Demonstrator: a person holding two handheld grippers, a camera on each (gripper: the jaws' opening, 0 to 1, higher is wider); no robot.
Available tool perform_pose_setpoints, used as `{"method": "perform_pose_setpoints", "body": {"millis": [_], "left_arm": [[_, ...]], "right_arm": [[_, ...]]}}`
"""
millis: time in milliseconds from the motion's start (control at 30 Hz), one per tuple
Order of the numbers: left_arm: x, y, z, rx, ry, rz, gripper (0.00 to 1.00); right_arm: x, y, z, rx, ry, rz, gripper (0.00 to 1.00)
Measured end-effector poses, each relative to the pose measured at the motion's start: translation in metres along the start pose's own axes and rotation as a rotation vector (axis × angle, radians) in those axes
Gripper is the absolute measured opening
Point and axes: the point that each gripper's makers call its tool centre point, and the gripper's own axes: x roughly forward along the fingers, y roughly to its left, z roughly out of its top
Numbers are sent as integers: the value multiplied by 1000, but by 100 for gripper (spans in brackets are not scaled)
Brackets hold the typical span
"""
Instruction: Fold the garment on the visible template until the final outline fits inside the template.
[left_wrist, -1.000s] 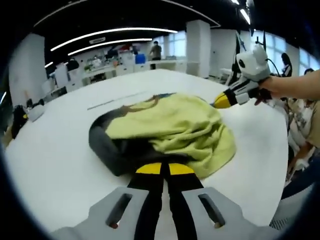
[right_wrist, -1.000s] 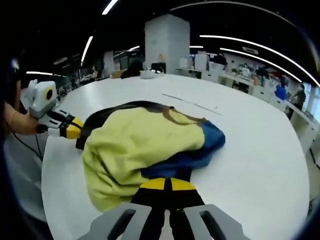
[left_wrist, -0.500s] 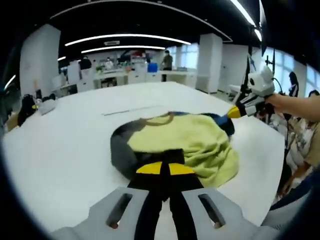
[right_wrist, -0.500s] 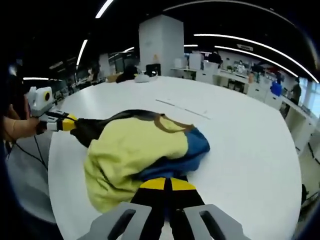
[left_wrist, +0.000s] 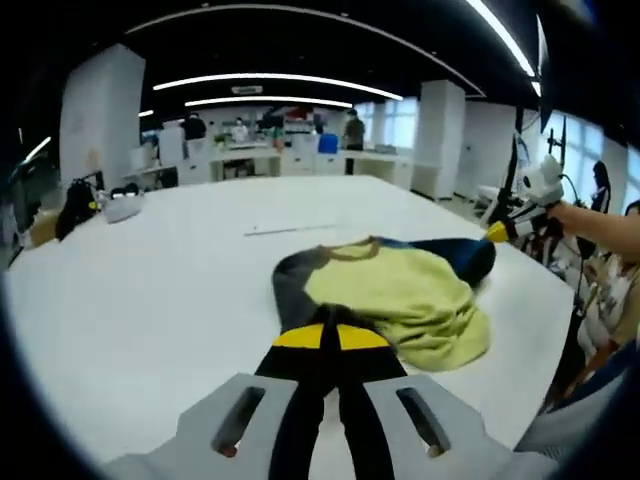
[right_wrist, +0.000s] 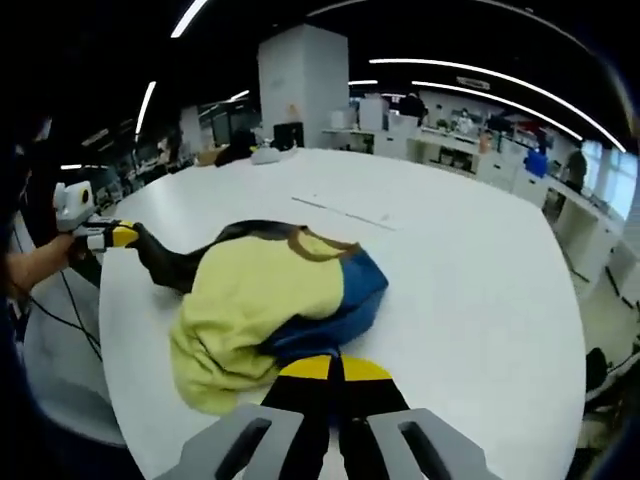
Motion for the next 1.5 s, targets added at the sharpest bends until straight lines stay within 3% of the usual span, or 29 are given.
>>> {"method": "perform_pose_setpoints", "body": {"millis": [533,667,800,1067,1500], "left_arm": [[-17,63,-31,-31,72,153,0],[-20,85,-34,-46,67,224,0],[-22,103,-39,-75,66,270,0],[-22,133,-53,-88,98,357,0],[-32,166,-81,-112,182,483,0]], "right_arm": [[-23,-46,-13,102,35,-93,0],[-23,-61,-24,36,93,-129,0],[-23,-64,-27,67,95,-148,0],[-18,-77,-34,34,121,-207,0],[-7,-116,-50,50,196,-317,0]]}}
